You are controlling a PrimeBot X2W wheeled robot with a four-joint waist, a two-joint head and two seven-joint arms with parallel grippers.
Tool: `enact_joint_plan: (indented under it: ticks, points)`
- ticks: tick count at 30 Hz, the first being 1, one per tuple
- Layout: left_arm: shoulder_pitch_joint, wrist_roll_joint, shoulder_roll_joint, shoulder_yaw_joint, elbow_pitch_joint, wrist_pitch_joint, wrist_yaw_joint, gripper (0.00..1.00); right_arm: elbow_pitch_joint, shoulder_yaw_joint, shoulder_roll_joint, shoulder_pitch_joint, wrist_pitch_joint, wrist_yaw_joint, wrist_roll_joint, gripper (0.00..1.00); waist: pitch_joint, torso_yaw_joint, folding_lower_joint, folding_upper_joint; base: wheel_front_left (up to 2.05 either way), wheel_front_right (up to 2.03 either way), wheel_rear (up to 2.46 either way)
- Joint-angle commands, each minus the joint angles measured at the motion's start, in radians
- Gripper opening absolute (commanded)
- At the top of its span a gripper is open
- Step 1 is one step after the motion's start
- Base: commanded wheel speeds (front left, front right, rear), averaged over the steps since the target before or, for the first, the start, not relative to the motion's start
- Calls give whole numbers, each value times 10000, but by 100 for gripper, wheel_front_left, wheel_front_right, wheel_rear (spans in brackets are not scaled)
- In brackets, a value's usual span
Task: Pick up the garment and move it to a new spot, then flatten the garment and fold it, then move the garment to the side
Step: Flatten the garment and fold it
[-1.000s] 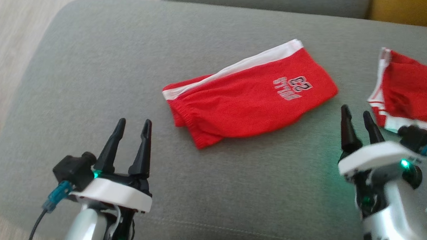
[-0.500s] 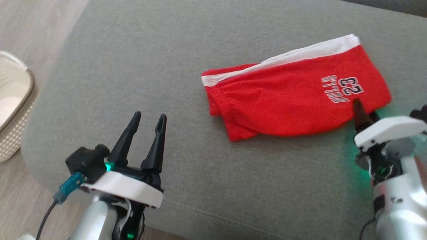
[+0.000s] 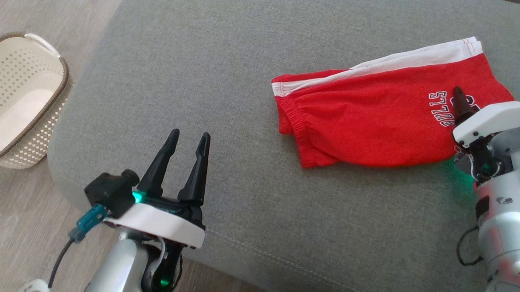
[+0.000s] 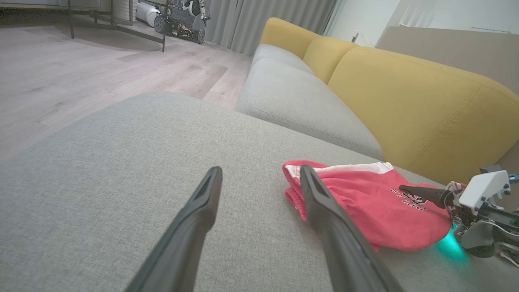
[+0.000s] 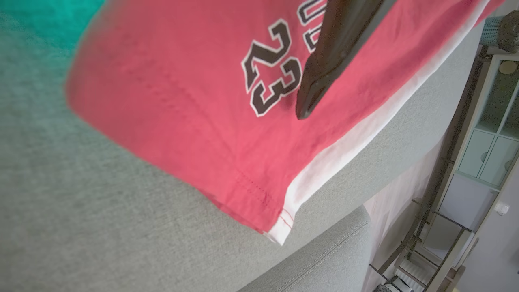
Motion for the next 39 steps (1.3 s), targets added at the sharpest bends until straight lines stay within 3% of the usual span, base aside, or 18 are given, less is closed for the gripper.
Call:
enact_joint_plan:
  ticks: [1,3,12,17,32,39]
  points:
    - [-416,-62,39,252,-356,-78,69,100,275,173,161,-28,6,65,-156,100,30,21,0,0,0,0,0]
    - [-420,-81,39,215,-354,-78,86,100,406,197,172,-167,-164,65,-242,0,38,27,0,0,0,0,0]
    - [-325,-63,39,152,-193,-78,96,100,47,616,333,54,-1529,65,226,0,-296,-229,0,0,0,0,0]
    - [-197,27,39,218,-157,-78,83,100,-651,847,525,677,-2380,65,1150,0,-628,-687,0,0,0,0,0]
    - [106,195,39,320,-39,-78,44,100,-2147,1173,828,2963,-3218,65,2211,0,-1447,-1863,0,0,0,0,0]
    - [157,179,39,197,27,-78,19,100,-2070,1427,831,2912,-3878,65,989,0,-1525,-1921,0,0,0,0,0]
